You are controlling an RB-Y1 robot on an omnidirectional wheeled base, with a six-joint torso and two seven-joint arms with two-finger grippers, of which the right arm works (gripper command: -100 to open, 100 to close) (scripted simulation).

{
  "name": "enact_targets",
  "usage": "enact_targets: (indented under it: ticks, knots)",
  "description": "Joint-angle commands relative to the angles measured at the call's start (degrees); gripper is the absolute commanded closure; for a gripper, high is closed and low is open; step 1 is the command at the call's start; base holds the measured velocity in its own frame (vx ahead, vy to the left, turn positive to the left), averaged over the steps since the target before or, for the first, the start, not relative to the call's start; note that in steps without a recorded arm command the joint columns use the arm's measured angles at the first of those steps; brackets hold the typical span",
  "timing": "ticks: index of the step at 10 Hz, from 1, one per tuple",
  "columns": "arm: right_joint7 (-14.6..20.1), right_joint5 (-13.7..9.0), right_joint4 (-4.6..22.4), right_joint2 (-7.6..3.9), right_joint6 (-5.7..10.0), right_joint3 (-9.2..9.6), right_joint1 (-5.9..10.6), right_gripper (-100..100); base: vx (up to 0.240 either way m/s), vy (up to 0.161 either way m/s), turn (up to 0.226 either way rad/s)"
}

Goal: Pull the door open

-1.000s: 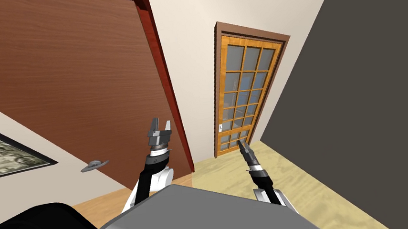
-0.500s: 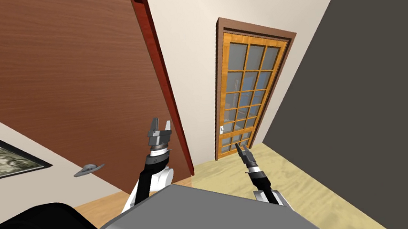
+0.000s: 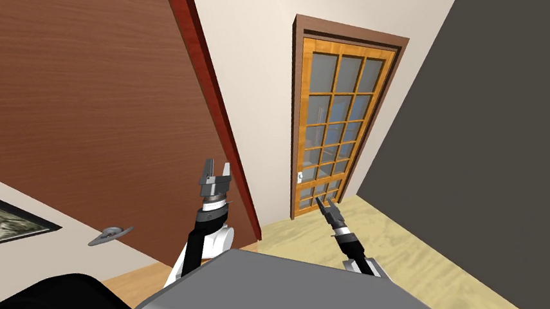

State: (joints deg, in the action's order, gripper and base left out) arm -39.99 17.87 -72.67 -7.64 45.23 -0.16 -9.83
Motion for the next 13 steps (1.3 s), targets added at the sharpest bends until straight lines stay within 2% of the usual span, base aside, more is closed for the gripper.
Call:
enact_targets:
  ticks: [1,2,3,13]
  knots:
    - [-2.4,0.8,2.9,-0.04,0.75,-0.12,1.15,-100,0.089,-0.003,0.019]
    - [-3.6,1.2,4.4,-0.20,1.28,-0.23,1.75,-100,0.104,-0.005,0.019]
    - [-3.6,1.2,4.7,-0.20,1.28,-0.23,1.75,-100,0.080,0.006,0.011]
    - [-14.7,4.7,20.2,-1.42,6.01,-1.20,7.10,-100,0.093,-0.004,0.017]
